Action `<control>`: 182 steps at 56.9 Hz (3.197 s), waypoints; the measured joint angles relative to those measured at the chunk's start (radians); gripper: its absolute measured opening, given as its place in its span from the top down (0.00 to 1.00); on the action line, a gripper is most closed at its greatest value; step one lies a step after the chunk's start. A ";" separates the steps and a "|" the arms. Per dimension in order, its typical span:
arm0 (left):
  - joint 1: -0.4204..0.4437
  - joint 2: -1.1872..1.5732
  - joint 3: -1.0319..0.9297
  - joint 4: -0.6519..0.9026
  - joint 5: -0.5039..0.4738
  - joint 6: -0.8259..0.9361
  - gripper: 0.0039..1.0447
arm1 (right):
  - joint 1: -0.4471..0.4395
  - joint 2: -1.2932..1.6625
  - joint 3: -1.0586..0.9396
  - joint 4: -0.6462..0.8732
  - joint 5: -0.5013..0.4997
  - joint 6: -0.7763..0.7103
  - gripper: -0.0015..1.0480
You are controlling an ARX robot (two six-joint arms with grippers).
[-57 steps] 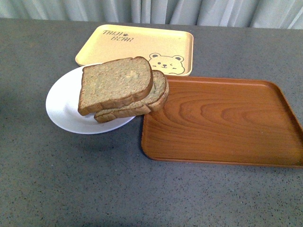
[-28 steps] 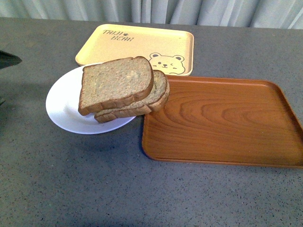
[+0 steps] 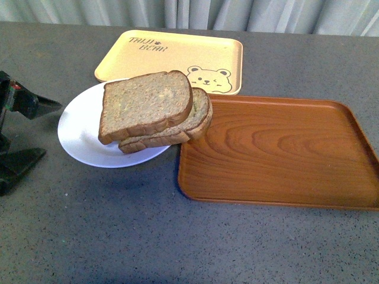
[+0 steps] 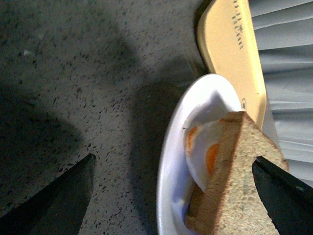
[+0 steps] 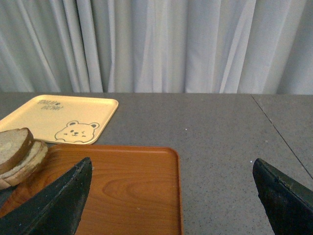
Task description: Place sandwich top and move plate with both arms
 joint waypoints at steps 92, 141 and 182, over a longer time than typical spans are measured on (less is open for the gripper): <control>-0.105 -0.004 -0.001 0.024 0.005 -0.229 0.98 | 0.000 0.000 0.000 0.000 0.000 0.000 0.09; -0.273 0.357 0.930 -0.580 -0.026 -0.101 0.98 | 0.000 0.000 0.000 0.000 0.000 0.000 0.09; -0.114 0.133 0.545 -0.262 0.055 0.049 0.09 | 0.000 0.000 0.000 0.000 0.000 0.000 0.09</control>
